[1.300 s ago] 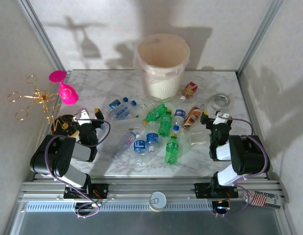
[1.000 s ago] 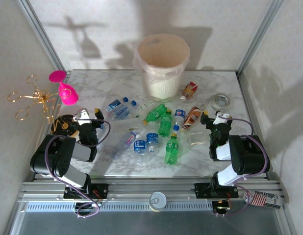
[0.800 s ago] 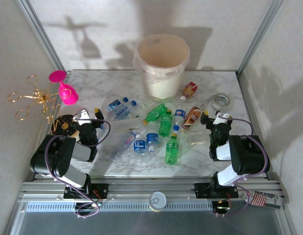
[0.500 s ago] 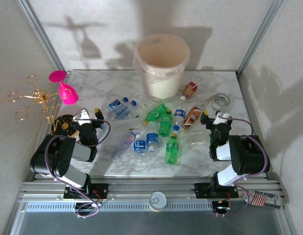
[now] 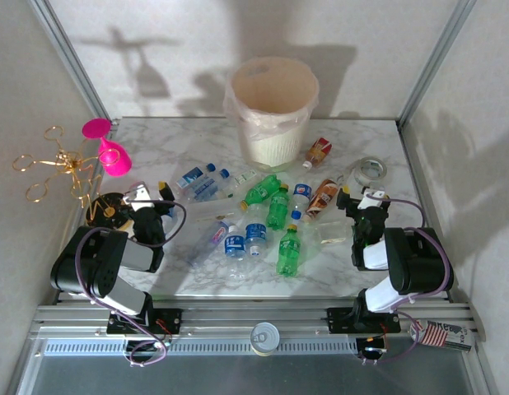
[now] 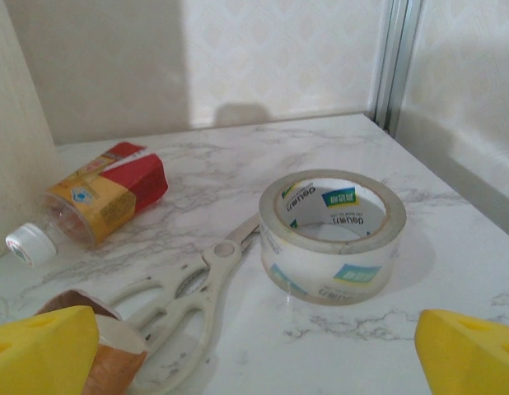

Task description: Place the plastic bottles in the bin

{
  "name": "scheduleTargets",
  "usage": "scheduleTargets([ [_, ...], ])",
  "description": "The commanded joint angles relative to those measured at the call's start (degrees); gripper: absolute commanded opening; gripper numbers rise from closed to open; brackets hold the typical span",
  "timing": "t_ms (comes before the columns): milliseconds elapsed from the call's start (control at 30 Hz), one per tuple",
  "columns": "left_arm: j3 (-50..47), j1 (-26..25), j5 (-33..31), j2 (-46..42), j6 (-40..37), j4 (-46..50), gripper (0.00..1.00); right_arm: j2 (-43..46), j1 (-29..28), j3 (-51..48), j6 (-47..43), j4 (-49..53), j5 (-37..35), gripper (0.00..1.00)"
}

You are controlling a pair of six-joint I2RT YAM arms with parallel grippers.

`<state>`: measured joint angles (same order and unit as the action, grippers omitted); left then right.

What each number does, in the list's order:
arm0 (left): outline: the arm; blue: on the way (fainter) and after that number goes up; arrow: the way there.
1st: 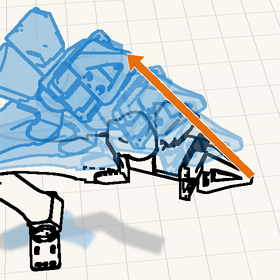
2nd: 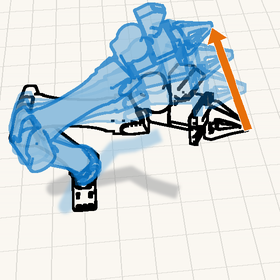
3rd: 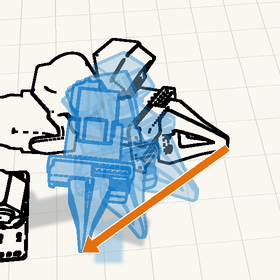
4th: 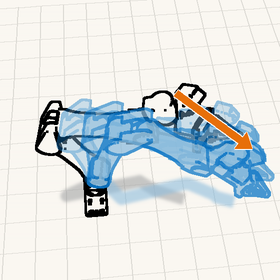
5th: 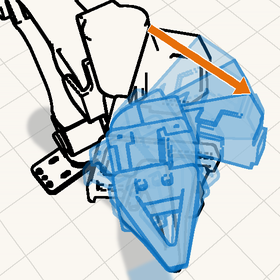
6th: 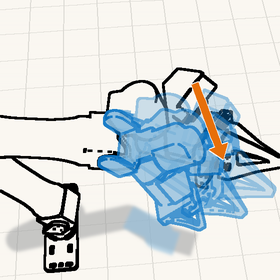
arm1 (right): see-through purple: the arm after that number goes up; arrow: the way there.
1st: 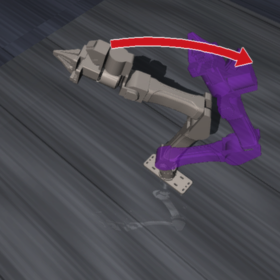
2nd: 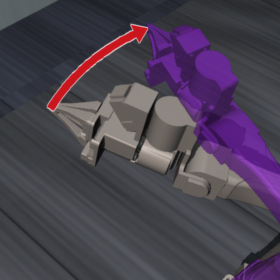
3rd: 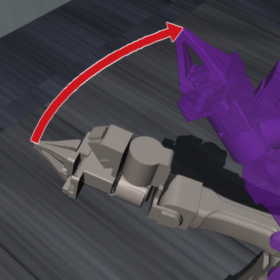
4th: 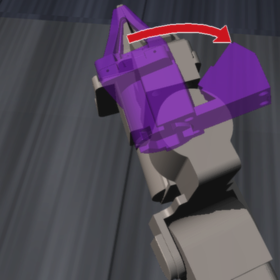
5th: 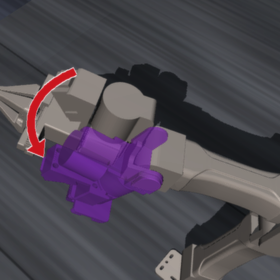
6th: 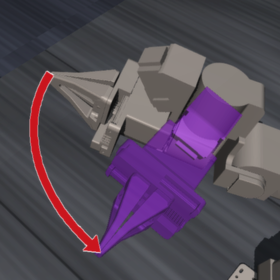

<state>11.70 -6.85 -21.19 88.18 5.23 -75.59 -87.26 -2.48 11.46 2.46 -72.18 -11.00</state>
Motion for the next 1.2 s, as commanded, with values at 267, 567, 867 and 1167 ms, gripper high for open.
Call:
scheduleTargets([
  [267,-3.55,-2.43,-3.52,-0.94,-2.71,-7.84,0.99,15.94,-1.08,17.03,9.01,38.16,-4.12,0.99],
  [567,5.43,-6.5,-5.39,-17.45,-3.58,19.1,0.99,19.66,-1.73,27.74,21.25,58.38,9.98,0.99],
  [867,16.7,-6.92,3.47,-26.84,18.95,47.26,0.99,12.58,-4.15,36.08,26.81,63.49,14.79,0.99],
  [1167,18.15,-10.53,13.98,-31.07,34.0,60.21,0.99,-7.22,-4.25,53.42,30.2,67.06,15.91,0.9],
])
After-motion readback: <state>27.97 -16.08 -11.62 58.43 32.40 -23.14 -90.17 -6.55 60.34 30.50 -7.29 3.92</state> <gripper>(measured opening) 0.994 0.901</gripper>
